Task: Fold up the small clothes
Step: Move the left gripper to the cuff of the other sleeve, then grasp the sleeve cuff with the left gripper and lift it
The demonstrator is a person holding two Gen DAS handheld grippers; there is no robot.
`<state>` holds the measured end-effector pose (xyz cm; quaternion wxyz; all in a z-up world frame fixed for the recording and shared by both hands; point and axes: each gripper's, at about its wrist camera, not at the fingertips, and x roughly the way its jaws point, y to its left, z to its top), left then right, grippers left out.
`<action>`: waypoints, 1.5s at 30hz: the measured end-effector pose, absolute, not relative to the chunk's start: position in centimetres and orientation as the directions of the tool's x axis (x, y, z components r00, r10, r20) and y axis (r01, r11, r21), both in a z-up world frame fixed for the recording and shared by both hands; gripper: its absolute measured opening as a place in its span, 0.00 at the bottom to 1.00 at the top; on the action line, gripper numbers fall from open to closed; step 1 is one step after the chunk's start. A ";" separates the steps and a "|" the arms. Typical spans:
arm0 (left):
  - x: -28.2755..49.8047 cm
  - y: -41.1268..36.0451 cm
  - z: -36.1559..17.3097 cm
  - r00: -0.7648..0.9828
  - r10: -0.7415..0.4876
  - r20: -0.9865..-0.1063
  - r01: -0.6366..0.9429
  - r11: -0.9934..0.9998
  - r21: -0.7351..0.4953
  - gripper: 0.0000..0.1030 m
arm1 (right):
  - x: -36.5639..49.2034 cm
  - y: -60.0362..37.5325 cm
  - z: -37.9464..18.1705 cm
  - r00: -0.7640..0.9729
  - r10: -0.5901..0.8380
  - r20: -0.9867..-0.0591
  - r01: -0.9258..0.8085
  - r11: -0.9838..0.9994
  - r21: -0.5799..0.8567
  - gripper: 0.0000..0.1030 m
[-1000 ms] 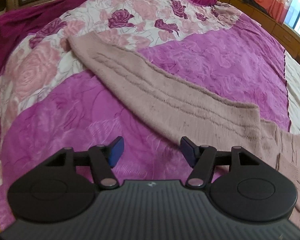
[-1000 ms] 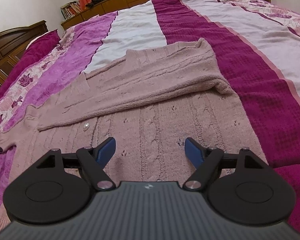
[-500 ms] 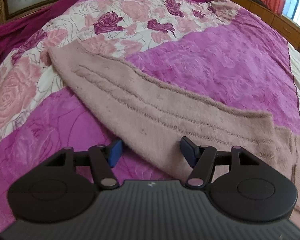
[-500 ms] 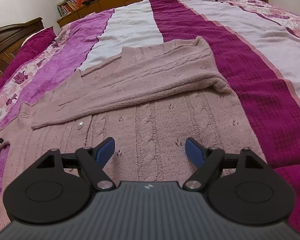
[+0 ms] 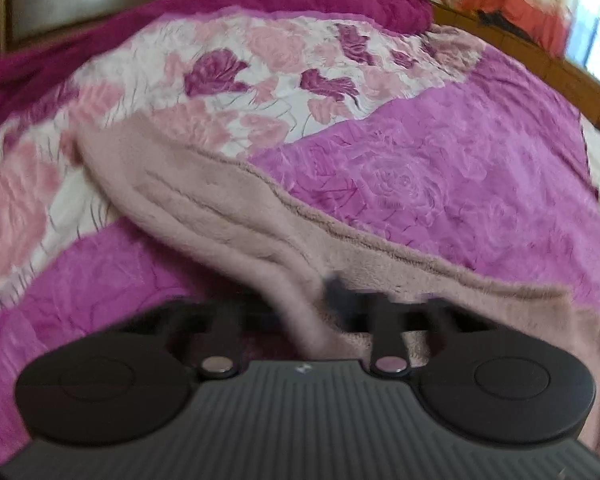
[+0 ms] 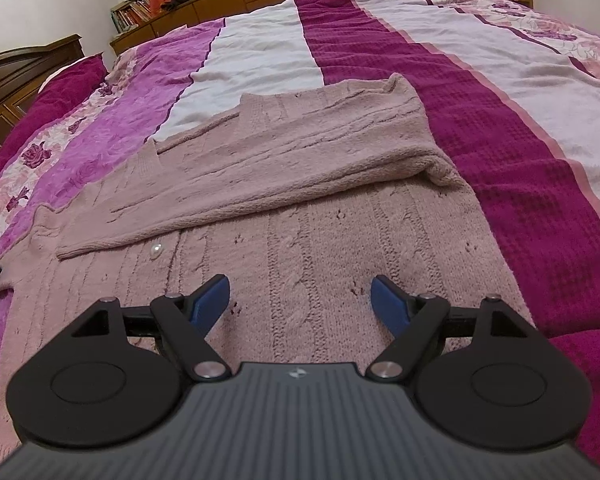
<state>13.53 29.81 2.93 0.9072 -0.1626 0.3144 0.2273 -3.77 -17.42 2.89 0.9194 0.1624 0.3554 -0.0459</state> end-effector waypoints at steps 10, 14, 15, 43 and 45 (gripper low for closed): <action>9.6 27.2 8.2 0.824 0.345 -0.448 -0.439 0.890 -0.121 0.09 | -3.9 -17.7 3.0 0.746 0.034 -0.665 0.204 0.939 0.276 0.81; 8.1 24.2 11.4 0.892 0.287 -0.349 -0.344 0.932 -0.115 0.09 | -3.9 -17.7 2.9 0.749 0.035 -0.662 0.204 0.938 0.280 0.81; 7.9 23.5 11.9 0.904 0.265 -0.337 -0.321 0.939 -0.121 0.09 | -4.0 -17.7 2.9 0.750 0.035 -0.661 0.204 0.938 0.281 0.81; 8.0 4.5 4.6 0.846 -0.174 -0.504 0.129 0.984 -0.123 0.11 | -4.7 -18.8 2.5 0.769 0.062 -0.636 0.196 0.924 0.327 0.81; 7.9 4.5 4.1 0.832 -0.187 -0.522 0.140 0.982 -0.128 0.11 | -4.7 -18.8 2.5 0.769 0.062 -0.636 0.197 0.924 0.328 0.81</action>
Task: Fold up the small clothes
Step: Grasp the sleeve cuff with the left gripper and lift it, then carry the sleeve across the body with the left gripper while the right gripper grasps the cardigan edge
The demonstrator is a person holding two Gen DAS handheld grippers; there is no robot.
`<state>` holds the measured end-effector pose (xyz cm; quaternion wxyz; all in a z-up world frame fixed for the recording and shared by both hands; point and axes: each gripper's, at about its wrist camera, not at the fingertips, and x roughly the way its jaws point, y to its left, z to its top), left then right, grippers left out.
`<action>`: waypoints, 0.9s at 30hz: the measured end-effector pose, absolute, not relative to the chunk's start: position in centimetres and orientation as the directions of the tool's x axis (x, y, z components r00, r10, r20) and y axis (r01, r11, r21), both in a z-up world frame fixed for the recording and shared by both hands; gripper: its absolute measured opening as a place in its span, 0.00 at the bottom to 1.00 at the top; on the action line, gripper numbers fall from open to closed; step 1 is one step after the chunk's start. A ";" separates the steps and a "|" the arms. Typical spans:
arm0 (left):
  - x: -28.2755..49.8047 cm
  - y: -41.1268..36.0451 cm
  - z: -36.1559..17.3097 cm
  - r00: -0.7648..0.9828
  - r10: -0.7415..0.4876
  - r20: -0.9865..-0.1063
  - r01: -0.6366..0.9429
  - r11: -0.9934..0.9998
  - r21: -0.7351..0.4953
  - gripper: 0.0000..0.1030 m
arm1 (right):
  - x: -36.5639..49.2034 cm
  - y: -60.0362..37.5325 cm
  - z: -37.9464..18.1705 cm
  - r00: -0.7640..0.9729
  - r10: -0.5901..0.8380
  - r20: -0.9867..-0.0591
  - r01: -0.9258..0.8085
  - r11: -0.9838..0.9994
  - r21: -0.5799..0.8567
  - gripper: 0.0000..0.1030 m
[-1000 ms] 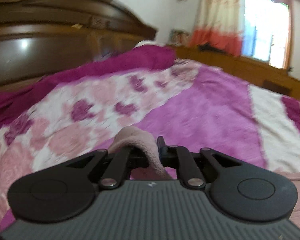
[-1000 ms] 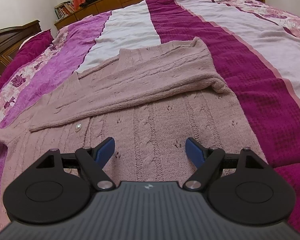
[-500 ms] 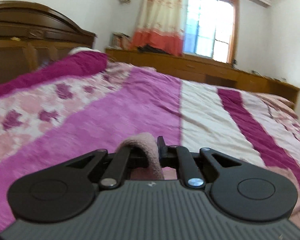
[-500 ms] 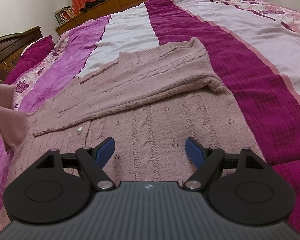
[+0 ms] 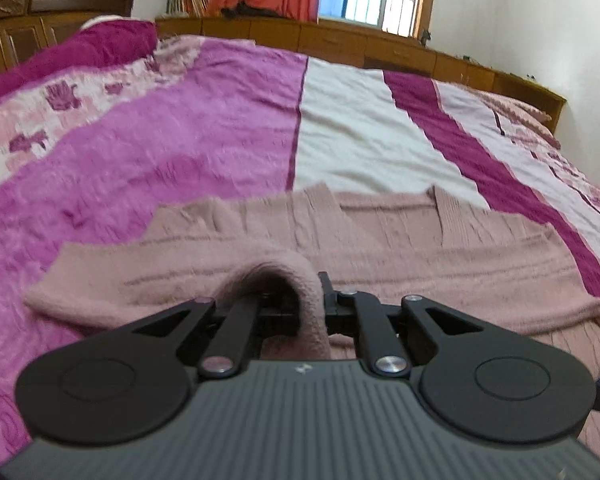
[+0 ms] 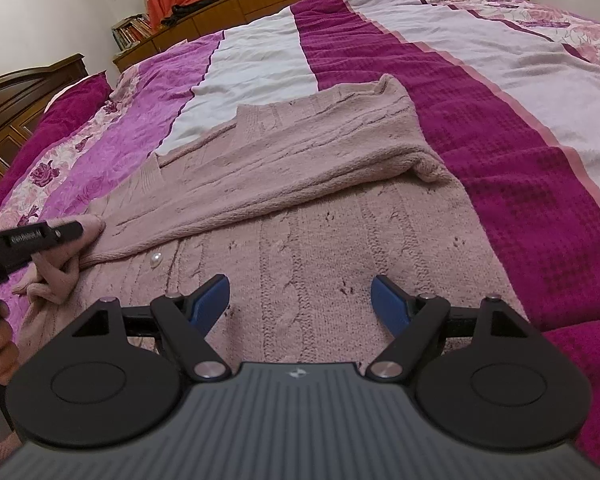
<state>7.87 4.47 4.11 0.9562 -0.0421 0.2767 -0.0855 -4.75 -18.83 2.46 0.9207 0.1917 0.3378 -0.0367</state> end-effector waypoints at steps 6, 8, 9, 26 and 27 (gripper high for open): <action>8.0 4.4 3.8 0.778 -0.212 -0.591 0.154 0.977 -0.147 0.30 | -4.8 -18.8 2.5 0.769 0.062 -0.636 0.197 0.924 0.328 0.81; 7.6 4.6 4.3 0.769 -0.221 -0.600 0.164 0.975 -0.149 0.33 | -4.7 -18.8 2.5 0.767 0.065 -0.638 0.197 0.923 0.330 0.81; 7.3 4.7 4.6 0.762 -0.226 -0.606 0.168 0.974 -0.151 0.38 | -4.7 -18.8 2.6 0.767 0.068 -0.638 0.195 0.923 0.333 0.81; 1.5 10.1 7.1 0.743 -0.120 -0.659 0.077 0.993 -0.094 0.46 | -1.7 -12.8 6.9 0.765 0.276 -0.582 -0.051 0.927 0.372 0.81; 1.4 10.3 7.0 0.743 -0.111 -0.660 0.069 0.994 -0.089 0.46 | -1.3 -12.2 7.0 0.756 0.302 -0.581 -0.066 0.918 0.391 0.81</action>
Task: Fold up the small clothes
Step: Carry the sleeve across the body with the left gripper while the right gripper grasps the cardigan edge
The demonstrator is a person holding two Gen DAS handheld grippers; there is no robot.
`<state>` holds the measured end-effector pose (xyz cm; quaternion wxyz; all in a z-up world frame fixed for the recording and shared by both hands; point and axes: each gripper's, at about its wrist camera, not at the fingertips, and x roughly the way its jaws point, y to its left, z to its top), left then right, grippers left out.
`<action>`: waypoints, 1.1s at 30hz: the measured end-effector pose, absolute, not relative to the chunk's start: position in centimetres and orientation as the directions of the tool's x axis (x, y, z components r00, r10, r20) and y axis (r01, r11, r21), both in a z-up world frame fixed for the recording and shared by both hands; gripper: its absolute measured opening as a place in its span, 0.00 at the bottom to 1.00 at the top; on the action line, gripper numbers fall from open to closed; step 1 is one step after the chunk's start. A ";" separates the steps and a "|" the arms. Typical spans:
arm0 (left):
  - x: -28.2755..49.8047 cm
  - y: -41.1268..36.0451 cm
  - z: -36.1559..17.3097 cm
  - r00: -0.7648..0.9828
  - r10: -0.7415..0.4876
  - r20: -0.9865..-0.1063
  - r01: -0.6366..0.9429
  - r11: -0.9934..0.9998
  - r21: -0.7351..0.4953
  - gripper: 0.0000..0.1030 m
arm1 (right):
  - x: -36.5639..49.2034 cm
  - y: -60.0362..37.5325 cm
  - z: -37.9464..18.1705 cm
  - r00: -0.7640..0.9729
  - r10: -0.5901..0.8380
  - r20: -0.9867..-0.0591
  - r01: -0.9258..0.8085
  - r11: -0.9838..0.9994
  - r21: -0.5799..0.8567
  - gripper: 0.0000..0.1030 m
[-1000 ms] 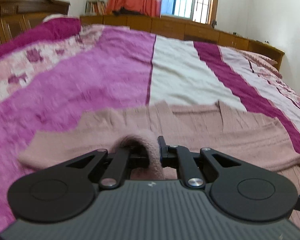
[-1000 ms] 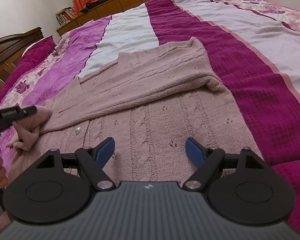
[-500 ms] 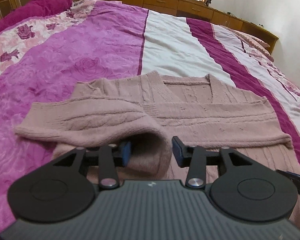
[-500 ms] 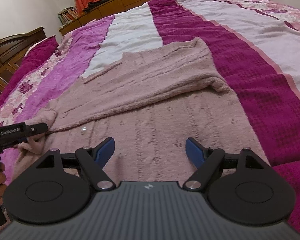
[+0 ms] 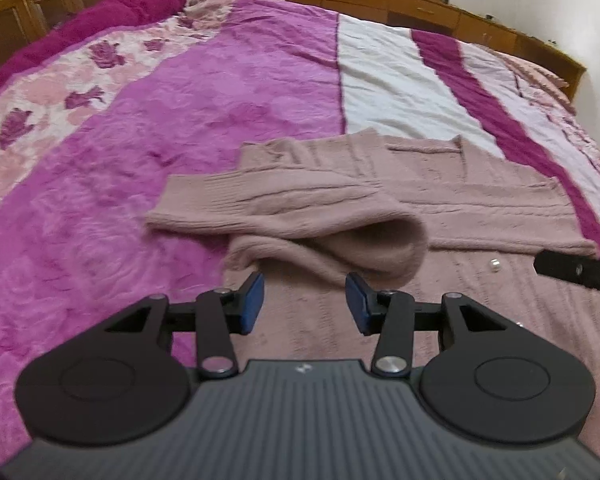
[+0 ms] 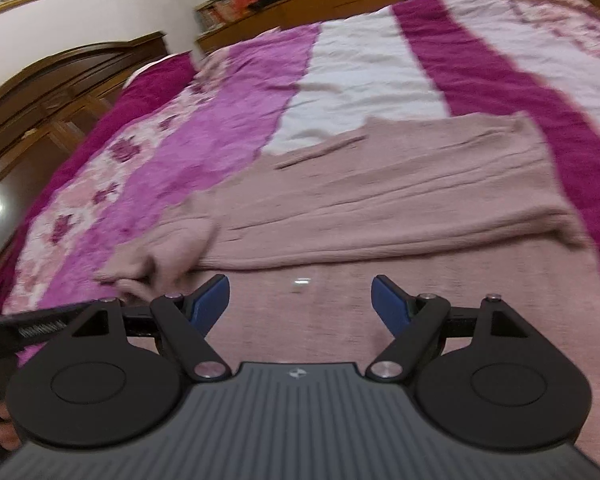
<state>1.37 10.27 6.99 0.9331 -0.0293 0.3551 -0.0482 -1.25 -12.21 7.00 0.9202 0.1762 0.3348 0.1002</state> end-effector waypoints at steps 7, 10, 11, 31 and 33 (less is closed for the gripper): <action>2.2 12.2 5.7 0.724 -0.038 -0.688 -0.023 0.997 -0.078 0.46 | 2.3 -7.6 7.3 0.694 0.411 -0.592 -0.158 0.888 0.431 0.81; 3.1 12.7 5.0 0.713 -0.022 -0.701 -0.046 0.996 -0.078 0.46 | 4.0 -5.4 7.2 0.665 0.437 -0.605 -0.189 0.883 0.430 0.81; 3.3 12.9 4.8 0.710 -0.018 -0.704 -0.051 0.996 -0.077 0.46 | 4.7 -4.6 7.3 0.657 0.448 -0.606 -0.205 0.880 0.429 0.81; 4.6 13.9 3.6 0.713 0.002 -0.701 -0.090 0.992 -0.089 0.46 | 12.5 0.0 8.1 0.642 0.539 -0.544 -0.333 0.836 0.435 0.12; 4.6 13.9 3.4 0.713 0.004 -0.701 -0.090 0.992 -0.086 0.45 | 11.8 0.3 9.5 0.695 0.499 -0.518 -0.359 0.864 0.352 0.12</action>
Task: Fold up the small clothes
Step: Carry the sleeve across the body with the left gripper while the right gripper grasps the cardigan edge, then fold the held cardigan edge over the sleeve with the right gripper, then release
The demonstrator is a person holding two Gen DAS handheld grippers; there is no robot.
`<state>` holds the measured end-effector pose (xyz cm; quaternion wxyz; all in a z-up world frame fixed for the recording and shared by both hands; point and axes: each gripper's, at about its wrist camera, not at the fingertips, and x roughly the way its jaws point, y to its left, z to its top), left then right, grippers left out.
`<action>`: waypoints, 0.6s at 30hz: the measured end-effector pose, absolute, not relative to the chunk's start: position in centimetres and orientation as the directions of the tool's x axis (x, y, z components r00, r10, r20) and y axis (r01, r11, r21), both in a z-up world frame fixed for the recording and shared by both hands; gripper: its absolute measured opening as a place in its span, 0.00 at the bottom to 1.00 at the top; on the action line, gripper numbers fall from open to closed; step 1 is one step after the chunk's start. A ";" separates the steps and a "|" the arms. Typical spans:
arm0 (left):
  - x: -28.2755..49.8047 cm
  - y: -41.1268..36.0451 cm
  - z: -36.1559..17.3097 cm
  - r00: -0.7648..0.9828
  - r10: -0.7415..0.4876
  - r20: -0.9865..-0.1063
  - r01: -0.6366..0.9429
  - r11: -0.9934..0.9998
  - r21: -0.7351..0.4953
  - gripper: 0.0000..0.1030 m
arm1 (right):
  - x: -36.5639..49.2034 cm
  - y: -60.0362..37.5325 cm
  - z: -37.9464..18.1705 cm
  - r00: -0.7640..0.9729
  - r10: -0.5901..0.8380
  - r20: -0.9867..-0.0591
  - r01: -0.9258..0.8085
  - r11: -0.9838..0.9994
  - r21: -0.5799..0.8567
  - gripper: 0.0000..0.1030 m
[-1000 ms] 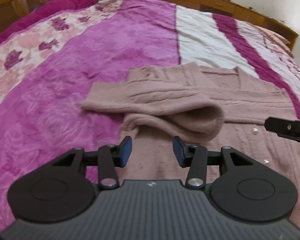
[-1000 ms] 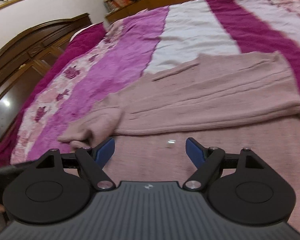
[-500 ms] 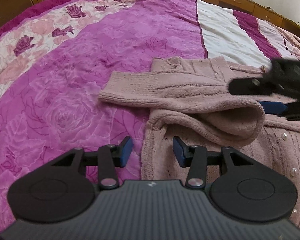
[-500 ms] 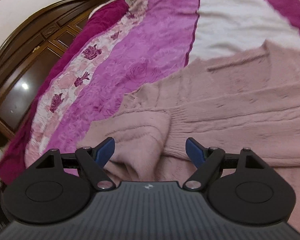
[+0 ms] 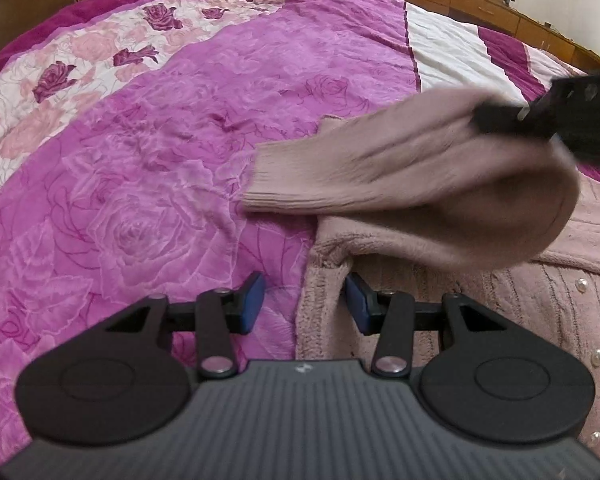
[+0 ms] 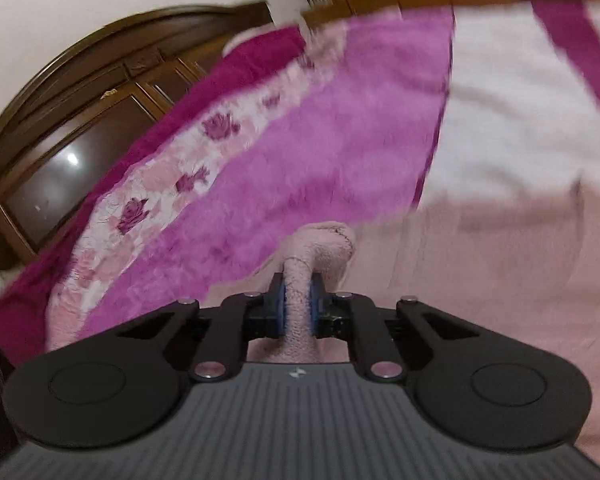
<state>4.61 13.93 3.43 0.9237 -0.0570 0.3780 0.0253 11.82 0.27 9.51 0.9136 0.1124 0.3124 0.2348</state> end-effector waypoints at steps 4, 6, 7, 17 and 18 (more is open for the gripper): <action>4.6 13.8 3.2 0.714 0.009 -0.700 -0.089 0.993 -0.078 0.45 | 11.2 -0.1 10.1 0.759 0.417 -0.500 -0.342 0.909 0.239 0.12; 4.6 13.8 3.1 0.715 0.012 -0.699 -0.089 0.993 -0.074 0.45 | 11.2 -0.6 9.1 0.770 0.377 -0.514 -0.311 0.926 0.212 0.12; 4.5 13.7 3.1 0.715 0.013 -0.699 -0.089 0.993 -0.073 0.46 | 11.2 -0.7 8.4 0.777 0.350 -0.524 -0.293 0.937 0.192 0.12; 4.5 13.5 3.0 0.712 0.019 -0.702 -0.084 0.995 -0.057 0.46 | 11.6 -3.0 3.7 0.732 0.259 -0.630 -0.174 0.965 0.195 0.34; 4.5 13.5 3.0 0.712 0.020 -0.702 -0.084 0.995 -0.057 0.46 | 11.4 -2.7 4.3 0.745 0.243 -0.621 -0.167 0.969 0.179 0.38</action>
